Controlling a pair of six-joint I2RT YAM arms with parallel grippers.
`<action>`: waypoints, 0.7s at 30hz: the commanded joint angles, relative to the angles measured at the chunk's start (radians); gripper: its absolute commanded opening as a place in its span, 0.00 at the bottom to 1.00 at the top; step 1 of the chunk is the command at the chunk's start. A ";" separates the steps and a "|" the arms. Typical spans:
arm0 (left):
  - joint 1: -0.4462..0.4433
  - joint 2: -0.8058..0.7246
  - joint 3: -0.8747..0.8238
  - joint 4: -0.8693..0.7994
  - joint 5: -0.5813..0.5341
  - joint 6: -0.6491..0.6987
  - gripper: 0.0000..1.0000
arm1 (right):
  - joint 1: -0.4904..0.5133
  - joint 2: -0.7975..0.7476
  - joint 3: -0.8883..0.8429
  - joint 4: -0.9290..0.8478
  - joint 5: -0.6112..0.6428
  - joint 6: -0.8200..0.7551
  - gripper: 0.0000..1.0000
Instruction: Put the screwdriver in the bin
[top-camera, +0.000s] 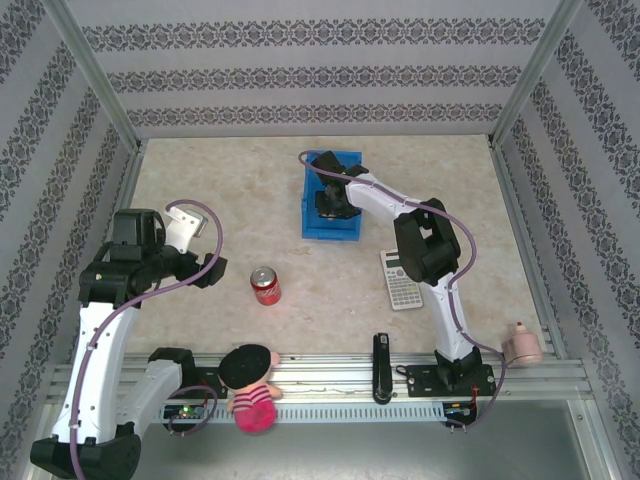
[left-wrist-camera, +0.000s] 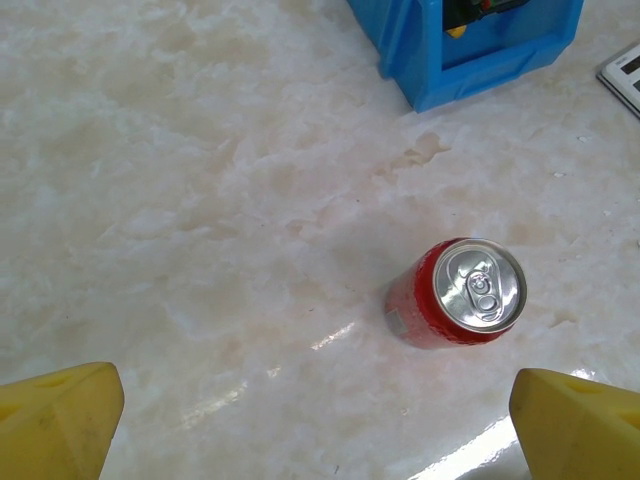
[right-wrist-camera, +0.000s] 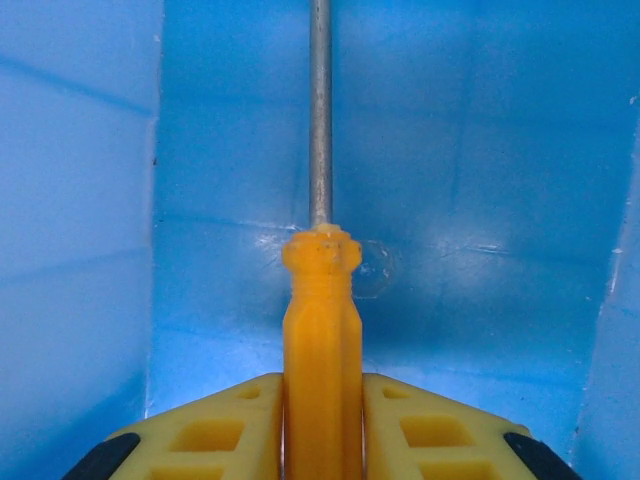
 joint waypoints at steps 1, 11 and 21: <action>-0.013 -0.010 -0.011 -0.009 -0.012 -0.007 0.99 | -0.009 0.017 0.029 -0.024 -0.012 -0.021 0.26; -0.012 0.003 0.008 0.002 -0.042 -0.005 0.99 | -0.006 -0.035 0.041 -0.050 0.014 -0.042 0.36; -0.013 0.012 0.016 0.032 -0.104 -0.051 0.99 | 0.027 -0.236 0.027 -0.054 0.086 -0.095 0.42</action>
